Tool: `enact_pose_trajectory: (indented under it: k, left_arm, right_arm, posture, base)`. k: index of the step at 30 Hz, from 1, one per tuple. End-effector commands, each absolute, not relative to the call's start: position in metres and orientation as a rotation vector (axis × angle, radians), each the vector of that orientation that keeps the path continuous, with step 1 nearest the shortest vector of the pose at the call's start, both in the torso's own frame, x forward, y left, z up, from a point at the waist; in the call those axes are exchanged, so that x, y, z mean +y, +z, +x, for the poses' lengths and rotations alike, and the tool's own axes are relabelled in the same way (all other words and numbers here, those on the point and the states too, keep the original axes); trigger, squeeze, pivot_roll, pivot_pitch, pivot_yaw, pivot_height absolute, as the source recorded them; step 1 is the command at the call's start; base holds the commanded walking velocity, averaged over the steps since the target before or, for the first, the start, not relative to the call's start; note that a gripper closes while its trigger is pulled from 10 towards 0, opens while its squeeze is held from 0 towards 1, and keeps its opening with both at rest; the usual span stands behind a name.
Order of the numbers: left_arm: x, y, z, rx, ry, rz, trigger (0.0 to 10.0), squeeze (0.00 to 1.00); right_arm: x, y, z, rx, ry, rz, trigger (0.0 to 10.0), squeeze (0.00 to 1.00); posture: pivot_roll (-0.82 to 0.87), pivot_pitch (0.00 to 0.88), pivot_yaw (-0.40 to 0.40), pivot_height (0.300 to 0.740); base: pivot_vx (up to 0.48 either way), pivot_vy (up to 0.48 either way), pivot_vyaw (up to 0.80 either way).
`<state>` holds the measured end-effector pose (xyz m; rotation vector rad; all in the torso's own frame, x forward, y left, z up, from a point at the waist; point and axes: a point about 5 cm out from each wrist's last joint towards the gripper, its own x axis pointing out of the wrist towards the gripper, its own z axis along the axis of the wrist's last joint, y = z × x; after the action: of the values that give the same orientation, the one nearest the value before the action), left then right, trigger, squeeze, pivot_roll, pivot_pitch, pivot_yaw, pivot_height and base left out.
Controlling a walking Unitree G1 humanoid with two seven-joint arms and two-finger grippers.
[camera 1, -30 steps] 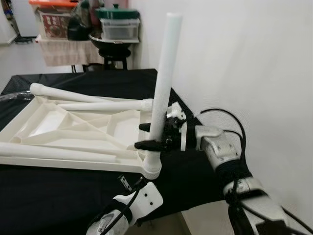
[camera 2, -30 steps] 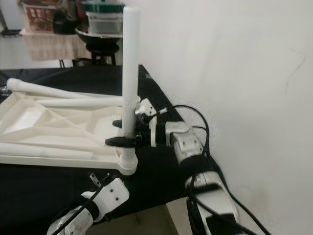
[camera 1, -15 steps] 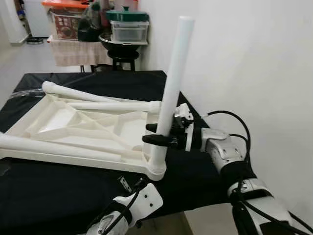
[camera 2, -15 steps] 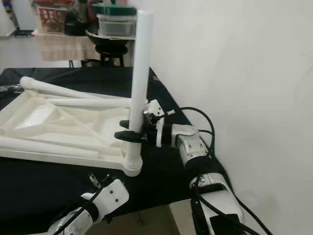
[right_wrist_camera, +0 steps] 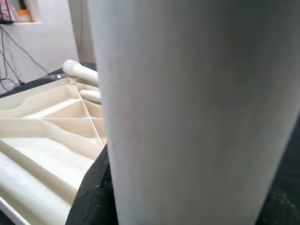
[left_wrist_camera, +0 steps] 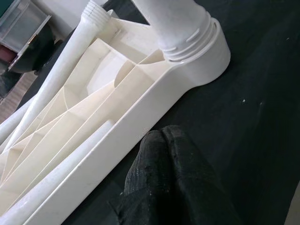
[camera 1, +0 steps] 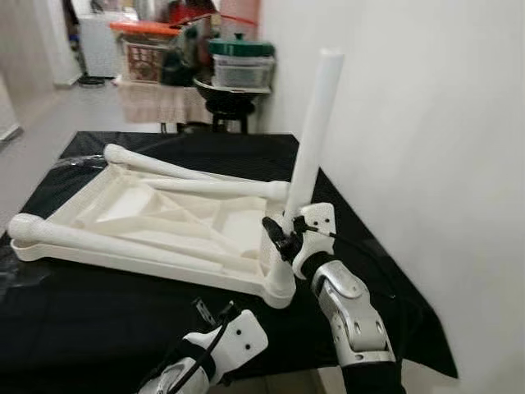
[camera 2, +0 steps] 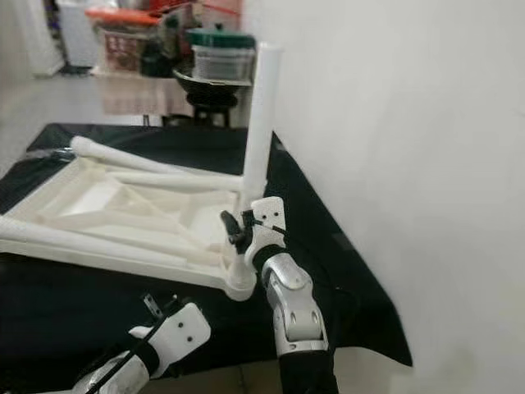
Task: Building children table
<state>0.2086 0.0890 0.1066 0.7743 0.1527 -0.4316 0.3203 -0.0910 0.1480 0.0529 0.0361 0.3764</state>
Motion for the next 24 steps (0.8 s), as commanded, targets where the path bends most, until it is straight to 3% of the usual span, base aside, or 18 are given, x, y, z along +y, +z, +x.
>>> enact_pose_trajectory:
  k: [1, 2, 3, 4, 7, 8, 10, 13, 14, 15, 16, 17, 24]
  left_arm:
    - [0.088, 0.106, 0.208, 0.155, -0.448, 0.772, 10.0, 0.00]
    - [0.088, 0.106, 0.208, 0.155, -0.448, 0.772, 10.0, 0.00]
    - [0.088, 0.106, 0.209, 0.155, -0.448, 0.772, 10.0, 0.00]
    - [0.088, 0.106, 0.209, 0.155, -0.448, 0.772, 10.0, 0.00]
    - [0.087, 0.106, 0.209, 0.154, -0.449, 0.772, 10.0, 0.00]
    - [0.087, 0.106, 0.210, 0.154, -0.450, 0.772, 10.0, 0.00]
    - [0.087, 0.106, 0.210, 0.154, -0.450, 0.772, 10.0, 0.00]
    - [0.085, 0.106, 0.211, 0.153, -0.451, 0.771, 10.0, 0.00]
    - [0.085, 0.106, 0.211, 0.153, -0.451, 0.771, 10.0, 0.00]
    - [0.085, 0.106, 0.212, 0.153, -0.451, 0.771, 10.0, 0.00]
    - [0.085, 0.106, 0.212, 0.153, -0.451, 0.771, 10.0, 0.00]
    - [0.084, 0.106, 0.212, 0.153, -0.451, 0.771, 10.0, 0.00]
    - [0.083, 0.106, 0.214, 0.153, -0.451, 0.771, 10.0, 0.00]
  right_arm:
    - [-0.089, 0.124, 0.317, 0.164, 0.358, 0.037, 0.0, 0.00]
    - [-0.089, 0.124, 0.317, 0.164, 0.358, 0.037, 0.0, 0.00]
    - [-0.087, 0.127, 0.318, 0.155, 0.380, 0.018, 8.4, 0.00]
    - [-0.081, 0.137, 0.320, 0.130, 0.457, 0.009, 10.0, 0.91]
    - [-0.074, 0.145, 0.321, 0.108, 0.520, 0.021, 10.0, 0.91]
    - [-0.070, 0.153, 0.323, 0.073, 0.601, 0.066, 10.0, 1.00]
    - [-0.070, 0.153, 0.323, 0.073, 0.601, 0.066, 10.0, 1.00]
    - [-0.069, 0.172, 0.330, -0.003, 0.950, 0.124, 10.0, 1.00]
    - [-0.069, 0.172, 0.330, -0.003, 0.950, 0.124, 10.0, 1.00]
    - [-0.072, 0.174, 0.331, -0.008, 1.028, 0.083, 10.0, 0.15]
    - [-0.075, 0.174, 0.332, -0.009, 1.067, 0.052, 10.0, 0.15]
    - [-0.081, 0.172, 0.335, 0.012, 1.137, 0.012, 10.0, 0.00]
    - [-0.102, 0.175, 0.352, 0.112, 1.291, -0.003, 10.0, 0.00]
  posture:
    - [0.11, 0.000, -0.115, 0.740]
    - [0.11, 0.000, -0.115, 0.740]
    - [0.11, 0.000, -0.116, 0.740]
    - [0.11, 0.000, -0.114, 0.740]
    - [0.11, 0.000, -0.114, 0.740]
    - [0.11, 0.000, -0.113, 0.740]
    - [0.11, 0.000, -0.113, 0.740]
    - [0.11, 0.000, -0.110, 0.740]
    - [0.11, 0.000, -0.110, 0.740]
    - [0.12, 0.000, -0.114, 0.740]
    - [0.12, 0.000, -0.114, 0.740]
    - [0.12, 0.000, -0.110, 0.740]
    - [0.13, 0.000, -0.112, 0.740]
  base:
    - [0.000, 0.000, 0.00]
    - [0.000, 0.000, 0.00]
    - [0.000, 0.000, 0.00]
    - [0.000, 0.000, 0.00]
    - [0.000, 0.000, 0.00]
    - [0.000, 0.000, 0.00]
    - [0.000, 0.000, 0.00]
    - [0.000, 0.000, 0.00]
    - [0.000, 0.000, 0.00]
    - [0.000, 0.000, 0.00]
    - [0.000, 0.000, 0.00]
    - [0.000, 0.000, 0.00]
    - [0.000, 0.000, 0.00]
